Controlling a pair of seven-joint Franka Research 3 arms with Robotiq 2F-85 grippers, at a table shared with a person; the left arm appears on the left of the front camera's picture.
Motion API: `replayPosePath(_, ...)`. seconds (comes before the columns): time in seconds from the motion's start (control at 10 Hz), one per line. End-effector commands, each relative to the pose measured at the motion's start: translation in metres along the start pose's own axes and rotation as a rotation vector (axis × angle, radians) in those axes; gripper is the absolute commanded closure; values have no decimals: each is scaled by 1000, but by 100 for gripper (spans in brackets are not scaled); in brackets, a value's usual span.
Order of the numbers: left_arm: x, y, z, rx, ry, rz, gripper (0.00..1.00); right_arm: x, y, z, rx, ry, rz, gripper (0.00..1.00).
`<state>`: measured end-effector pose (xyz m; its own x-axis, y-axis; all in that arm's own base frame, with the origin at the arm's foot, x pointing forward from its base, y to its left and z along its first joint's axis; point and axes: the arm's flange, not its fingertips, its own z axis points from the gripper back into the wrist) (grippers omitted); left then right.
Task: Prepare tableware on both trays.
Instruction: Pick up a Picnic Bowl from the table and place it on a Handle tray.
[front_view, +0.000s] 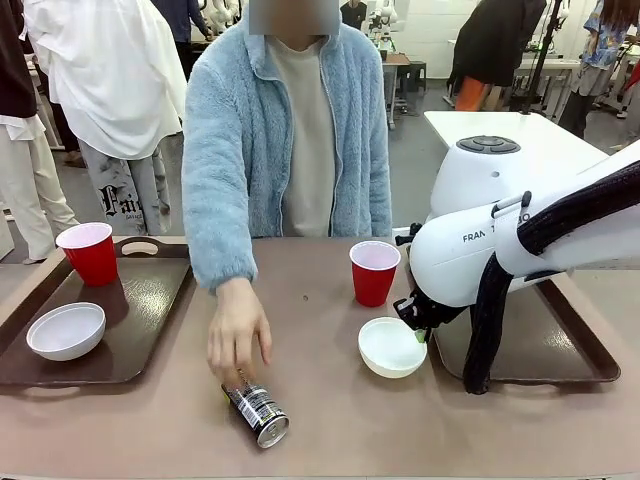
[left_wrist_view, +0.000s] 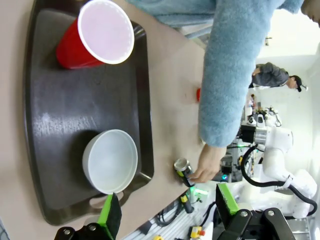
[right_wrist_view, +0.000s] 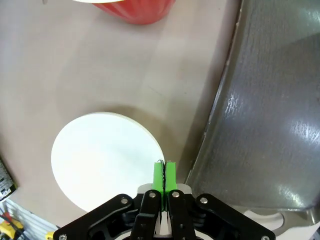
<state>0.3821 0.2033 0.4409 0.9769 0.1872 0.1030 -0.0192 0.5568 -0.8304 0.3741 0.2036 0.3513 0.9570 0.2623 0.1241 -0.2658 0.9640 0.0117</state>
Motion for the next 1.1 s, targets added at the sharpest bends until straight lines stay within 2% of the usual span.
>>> replayPosePath(0.0, -1, -3, 1, -20, -14, 9, 0, -1, -2, -7, 38, -8, -39, 100)
replayPosePath(0.4, -1, -3, 1, -20, -14, 9, 0, -4, 8, 11, 74, -13, -16, 100)
replayPosePath(0.7, -1, -3, 1, -20, -14, 9, 0, -11, 28, 72, 66, -82, 27, 100)
replayPosePath(1.0, -1, -3, 1, -20, -14, 9, 0, -27, 33, 119, -42, -93, 44, 100)
